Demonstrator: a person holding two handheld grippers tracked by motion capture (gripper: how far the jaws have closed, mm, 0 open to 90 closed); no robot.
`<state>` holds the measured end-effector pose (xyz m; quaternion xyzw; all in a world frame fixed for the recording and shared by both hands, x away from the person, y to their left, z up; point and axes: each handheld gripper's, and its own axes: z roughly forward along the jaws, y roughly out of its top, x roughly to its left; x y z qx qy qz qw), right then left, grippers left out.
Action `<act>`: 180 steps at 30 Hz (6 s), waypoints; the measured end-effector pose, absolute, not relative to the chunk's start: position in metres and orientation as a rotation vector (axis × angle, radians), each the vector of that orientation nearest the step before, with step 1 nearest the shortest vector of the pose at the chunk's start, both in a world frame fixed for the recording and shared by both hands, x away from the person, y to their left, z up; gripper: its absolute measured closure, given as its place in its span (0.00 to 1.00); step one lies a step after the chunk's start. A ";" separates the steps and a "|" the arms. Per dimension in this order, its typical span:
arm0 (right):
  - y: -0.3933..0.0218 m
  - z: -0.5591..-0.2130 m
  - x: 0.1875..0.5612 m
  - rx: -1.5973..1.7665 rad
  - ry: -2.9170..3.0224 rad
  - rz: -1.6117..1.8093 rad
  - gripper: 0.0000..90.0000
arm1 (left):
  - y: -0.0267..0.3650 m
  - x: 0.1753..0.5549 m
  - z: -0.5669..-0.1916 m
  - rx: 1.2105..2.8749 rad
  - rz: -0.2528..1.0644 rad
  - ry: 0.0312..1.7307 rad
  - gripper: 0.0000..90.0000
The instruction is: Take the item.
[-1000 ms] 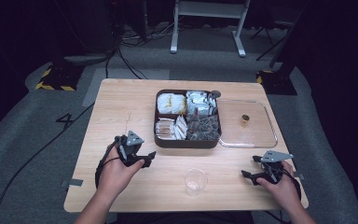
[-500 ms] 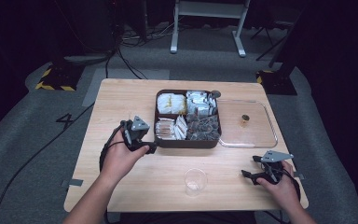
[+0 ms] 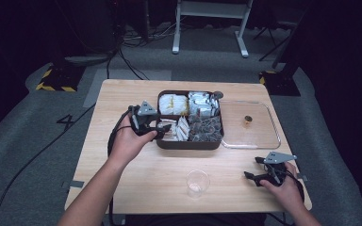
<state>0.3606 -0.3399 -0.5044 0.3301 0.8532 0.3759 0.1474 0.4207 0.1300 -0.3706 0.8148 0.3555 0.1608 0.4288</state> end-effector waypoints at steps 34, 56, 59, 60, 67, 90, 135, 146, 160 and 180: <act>-0.340 -0.504 0.362 0.931 2.466 1.088 0.19 | 0.076 0.527 -0.395 2.034 0.394 0.937 0.44; -0.340 -0.504 0.361 0.911 2.470 1.100 0.23 | 0.063 0.572 -0.442 2.234 0.303 1.059 0.66; -0.340 -0.504 0.361 0.910 2.471 1.101 0.23 | 0.063 0.575 -0.445 2.266 0.301 1.057 0.68; -0.340 -0.504 0.361 0.910 2.471 1.101 0.23 | 0.063 0.576 -0.446 2.277 0.293 1.056 0.68; -0.340 -0.504 0.361 0.910 2.471 1.101 0.24 | 0.058 0.581 -0.450 2.353 0.282 1.036 0.83; -0.340 -0.504 0.359 0.906 2.473 1.103 0.24 | 0.058 0.575 -0.428 2.338 0.266 0.891 1.00; -0.340 -0.504 0.360 0.896 2.478 1.104 0.24 | 0.096 0.452 -0.327 2.027 0.303 0.644 1.00; -0.339 -0.504 0.360 0.903 2.476 1.105 0.24 | 0.092 0.400 -0.317 2.009 0.251 0.575 1.00; -0.338 -0.504 0.360 0.904 2.476 1.105 0.24 | 0.085 0.350 -0.325 1.973 0.210 0.470 1.00; -0.338 -0.504 0.360 0.903 2.478 1.105 0.24 | 0.061 0.310 -0.363 2.006 0.181 0.416 1.00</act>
